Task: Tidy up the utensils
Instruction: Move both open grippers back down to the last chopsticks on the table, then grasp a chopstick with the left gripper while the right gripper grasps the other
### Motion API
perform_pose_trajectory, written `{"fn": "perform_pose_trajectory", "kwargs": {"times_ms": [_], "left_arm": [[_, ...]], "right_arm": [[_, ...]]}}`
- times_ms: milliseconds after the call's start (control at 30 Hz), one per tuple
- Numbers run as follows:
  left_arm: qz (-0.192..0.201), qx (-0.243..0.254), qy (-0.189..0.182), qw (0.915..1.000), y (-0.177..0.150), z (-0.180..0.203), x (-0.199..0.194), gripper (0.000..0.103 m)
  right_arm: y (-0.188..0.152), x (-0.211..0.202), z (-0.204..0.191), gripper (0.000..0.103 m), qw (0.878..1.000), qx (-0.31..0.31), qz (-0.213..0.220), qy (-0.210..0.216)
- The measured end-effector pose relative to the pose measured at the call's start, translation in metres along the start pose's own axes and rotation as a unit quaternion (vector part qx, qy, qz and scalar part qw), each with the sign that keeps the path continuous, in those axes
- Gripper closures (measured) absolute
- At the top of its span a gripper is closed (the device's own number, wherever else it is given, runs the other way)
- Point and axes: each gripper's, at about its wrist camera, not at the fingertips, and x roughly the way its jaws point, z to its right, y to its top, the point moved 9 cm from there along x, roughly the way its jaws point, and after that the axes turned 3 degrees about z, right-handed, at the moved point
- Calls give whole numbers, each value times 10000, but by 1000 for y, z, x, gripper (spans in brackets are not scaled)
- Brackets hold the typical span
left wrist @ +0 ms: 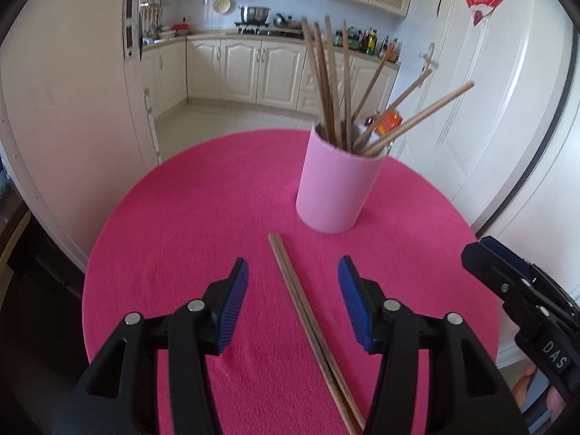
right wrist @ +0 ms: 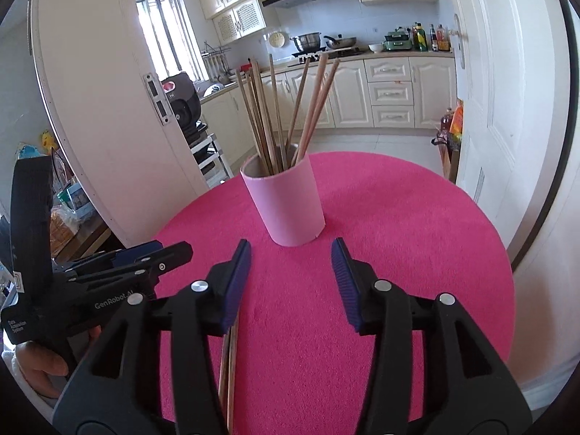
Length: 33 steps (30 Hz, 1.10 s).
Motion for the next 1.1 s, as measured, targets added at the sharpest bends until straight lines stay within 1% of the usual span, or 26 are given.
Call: {"fn": "perform_pose_trajectory", "kwargs": {"times_ms": [67,133,300,400,567,733,800,867,967,1100], "left_arm": [[-387,-4,71,9992,-14,-2,14,52],[-687,2,85,9976,-26,-2,25,52],[-1136,143,475,9923,-47,-12,45,52],[-1364,70,534,9892,-56,-16,54,52],[-1401,51,614,9882,-56,-15,60,52],[-1355,-24,518,9894,-54,-16,57,52],[-1349,33,563,9893,-55,-16,57,52],[-1270,-14,574,9902,-54,-16,54,52],[-1297,51,551,9900,-53,-7,55,52],[-1310,132,614,9894,-50,3,58,52]], "right_arm": [[-9,5,3,53,9999,22,-118,-11],[-18,10,7,52,9997,53,-248,-21],[-33,19,15,52,9988,123,-483,-27],[-35,22,18,52,9983,164,-550,-27],[-39,24,22,52,9980,178,-613,-15],[-41,27,24,51,9977,198,-655,-1],[-42,28,25,51,9975,218,-673,3],[-43,29,25,51,9974,218,-686,8],[-44,31,26,51,9972,233,-713,4],[-44,32,26,51,9971,238,-729,4]]}}
